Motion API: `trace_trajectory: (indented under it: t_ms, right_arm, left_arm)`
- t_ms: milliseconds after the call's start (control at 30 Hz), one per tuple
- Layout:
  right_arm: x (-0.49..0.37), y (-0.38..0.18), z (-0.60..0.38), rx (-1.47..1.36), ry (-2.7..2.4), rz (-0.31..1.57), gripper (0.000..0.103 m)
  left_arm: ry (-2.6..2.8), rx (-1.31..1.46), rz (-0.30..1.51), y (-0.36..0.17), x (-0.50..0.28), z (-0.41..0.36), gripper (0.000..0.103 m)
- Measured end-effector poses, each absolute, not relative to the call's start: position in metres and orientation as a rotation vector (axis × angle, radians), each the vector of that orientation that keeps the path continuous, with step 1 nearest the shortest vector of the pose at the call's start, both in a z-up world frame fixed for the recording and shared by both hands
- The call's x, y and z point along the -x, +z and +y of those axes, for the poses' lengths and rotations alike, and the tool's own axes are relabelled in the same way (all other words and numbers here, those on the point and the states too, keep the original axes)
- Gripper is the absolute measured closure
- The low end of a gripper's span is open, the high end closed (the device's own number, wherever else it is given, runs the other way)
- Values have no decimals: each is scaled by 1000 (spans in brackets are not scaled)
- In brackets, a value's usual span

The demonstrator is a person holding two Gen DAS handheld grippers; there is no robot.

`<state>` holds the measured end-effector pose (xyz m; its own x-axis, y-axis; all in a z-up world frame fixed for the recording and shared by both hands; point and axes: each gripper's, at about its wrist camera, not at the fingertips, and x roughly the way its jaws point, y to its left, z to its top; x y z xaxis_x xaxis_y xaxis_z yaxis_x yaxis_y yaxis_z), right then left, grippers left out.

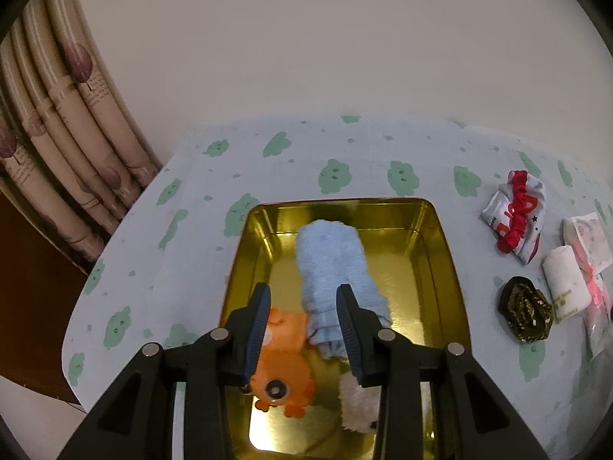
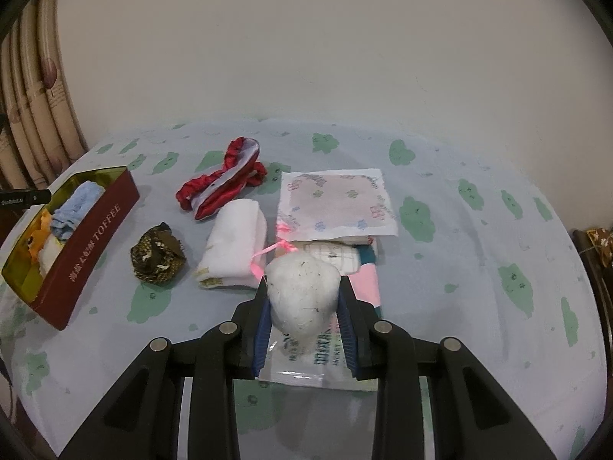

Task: Organize soft objects
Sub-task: 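Lower the blue towel into the gold tin and open the left gripper, then carry the white fluffy ball into the gold tin and open the right gripper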

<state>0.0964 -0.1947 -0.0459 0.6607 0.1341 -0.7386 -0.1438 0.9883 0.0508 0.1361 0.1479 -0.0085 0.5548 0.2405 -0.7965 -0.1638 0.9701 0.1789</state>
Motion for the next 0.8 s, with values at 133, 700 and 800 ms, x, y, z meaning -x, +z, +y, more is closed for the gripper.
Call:
trace_trajectory:
  t_ms: [133,700,800]
  right_arm:
    - [-93,-44,-181,10,175,839,74]
    - [-105,-12,-85,131,358,838,74]
    - [-106,-7,-61,142,411,838,74]
  left_arm:
    - [253,-67,919,-4,-125,156,67]
    - [327,-44,848,-1,-98,188,67]
    - [335,-47,839,-1,-96,192,67]
